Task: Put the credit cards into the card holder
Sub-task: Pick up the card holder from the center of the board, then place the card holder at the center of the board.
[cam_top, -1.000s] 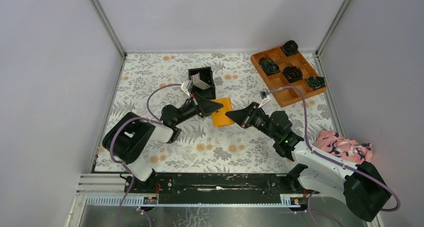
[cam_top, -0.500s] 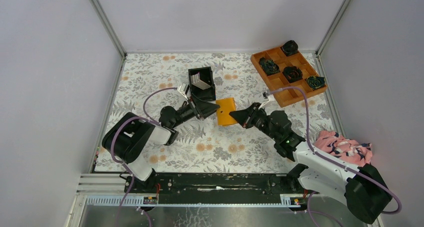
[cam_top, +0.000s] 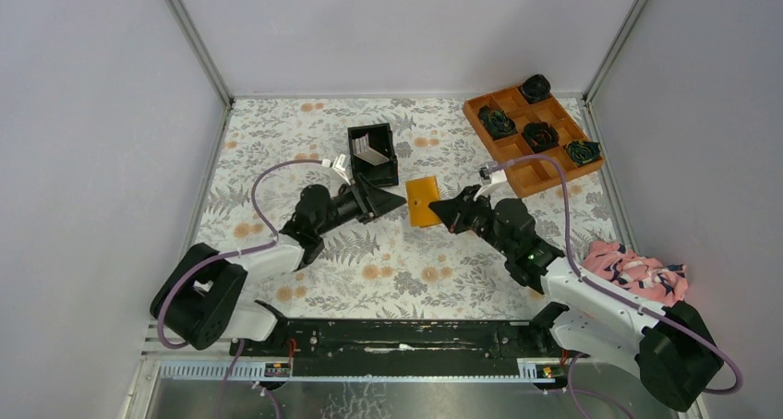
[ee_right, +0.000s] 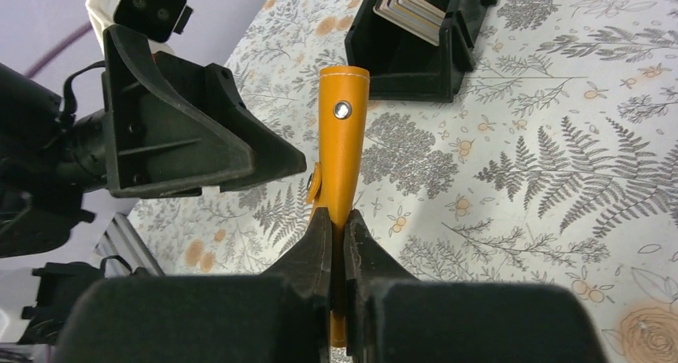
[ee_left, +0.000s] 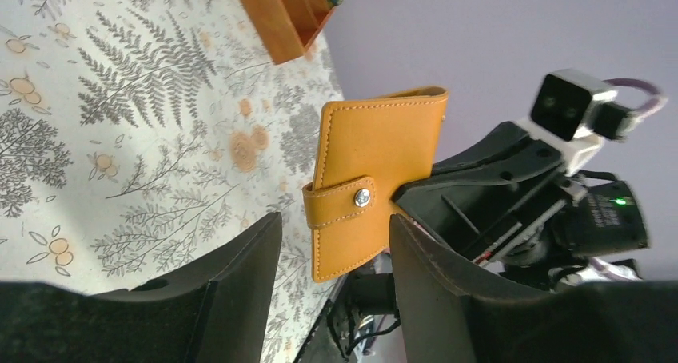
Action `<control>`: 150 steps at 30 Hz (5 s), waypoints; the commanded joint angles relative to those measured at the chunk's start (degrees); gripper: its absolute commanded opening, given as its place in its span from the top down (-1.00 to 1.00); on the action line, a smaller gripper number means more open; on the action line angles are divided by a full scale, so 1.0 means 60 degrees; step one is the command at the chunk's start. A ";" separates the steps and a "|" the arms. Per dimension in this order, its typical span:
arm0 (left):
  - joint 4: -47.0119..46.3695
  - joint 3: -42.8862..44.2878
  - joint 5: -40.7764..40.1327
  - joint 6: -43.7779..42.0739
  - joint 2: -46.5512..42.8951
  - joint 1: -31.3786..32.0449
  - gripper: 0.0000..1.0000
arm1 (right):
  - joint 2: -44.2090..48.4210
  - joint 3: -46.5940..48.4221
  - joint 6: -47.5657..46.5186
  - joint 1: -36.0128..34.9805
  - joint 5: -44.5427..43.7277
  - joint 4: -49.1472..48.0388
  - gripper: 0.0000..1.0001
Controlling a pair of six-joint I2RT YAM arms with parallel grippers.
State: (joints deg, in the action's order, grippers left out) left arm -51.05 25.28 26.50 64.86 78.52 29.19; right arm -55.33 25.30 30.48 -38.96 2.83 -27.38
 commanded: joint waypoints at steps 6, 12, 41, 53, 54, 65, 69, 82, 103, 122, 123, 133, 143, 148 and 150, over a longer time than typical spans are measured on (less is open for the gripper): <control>0.4478 0.1699 -0.1336 -0.2161 -0.0355 0.0950 -0.23 | -0.0395 0.1154 -0.1644 -0.0853 -0.1511 0.0690 1.00; 0.5388 0.2128 -0.2002 -0.2635 -0.0442 0.1319 -0.24 | -0.0628 0.1340 -0.1887 -0.1279 -0.2047 0.0894 1.00; 0.7760 0.3639 -0.4892 -0.3728 -0.0107 0.2758 -0.01 | -0.0891 0.2107 -0.2604 -0.2600 -0.3089 0.1939 1.00; 0.8580 0.4220 -0.5287 -0.3969 0.0405 0.3085 0.49 | -0.0844 0.2197 -0.2618 -0.2761 -0.3123 0.2103 1.00; 0.8590 0.4235 -0.5322 -0.3969 0.0432 0.3109 0.55 | -0.0846 0.2207 -0.2608 -0.2771 -0.3110 0.2126 1.00; 0.9378 0.4613 -0.5348 -0.4118 0.0814 0.3327 0.95 | -0.0714 0.2163 -0.2607 -0.2797 -0.3163 0.2225 1.00; 0.9572 0.4591 -0.5313 -0.4116 0.0838 0.3350 1.00 | -0.0710 0.2171 -0.2608 -0.2794 -0.3163 0.2268 1.00; 0.9723 0.4003 -0.5509 -0.4167 0.0678 0.3422 1.00 | -0.0374 0.2105 -0.2642 -0.2794 -0.3914 0.2499 1.00; 0.9545 0.2734 -0.7248 -0.3338 -0.0781 0.3472 1.00 | -0.0425 0.2082 -0.2211 -0.2457 -0.4101 0.2867 1.00; 0.7416 0.2434 -0.6439 -0.4135 -0.1957 0.2809 -0.36 | -0.2637 0.2434 -0.0538 -0.0557 0.3124 0.2403 1.00; 0.7264 0.2336 -0.5961 -0.4136 -0.1942 0.2624 -0.43 | -0.2643 0.2364 -0.0451 -0.0553 0.3374 0.2288 1.00; 0.6938 0.1921 -0.3077 -0.4167 -0.2070 0.1162 -0.76 | -0.2491 0.2159 -0.0337 -0.0552 0.4713 0.2132 1.00; 0.6166 0.1298 -0.1942 -0.3664 -0.1562 0.1099 -0.44 | -0.3747 0.2131 -0.0125 -0.0553 0.5412 0.1258 1.00; 0.6039 0.0562 -0.2968 -0.3246 -0.1712 0.1101 -0.19 | -0.4613 0.2044 0.0079 -0.0516 0.5297 0.0517 1.00; 0.5944 0.0280 -0.3474 -0.3110 -0.1858 0.1104 -0.09 | -0.5011 0.2035 0.0201 -0.0454 0.5343 0.0155 1.00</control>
State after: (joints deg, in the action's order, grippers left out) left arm -10.98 29.91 10.79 44.14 69.04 36.21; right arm -82.65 37.19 29.89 -42.52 32.71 -18.39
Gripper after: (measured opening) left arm 0.588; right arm 0.041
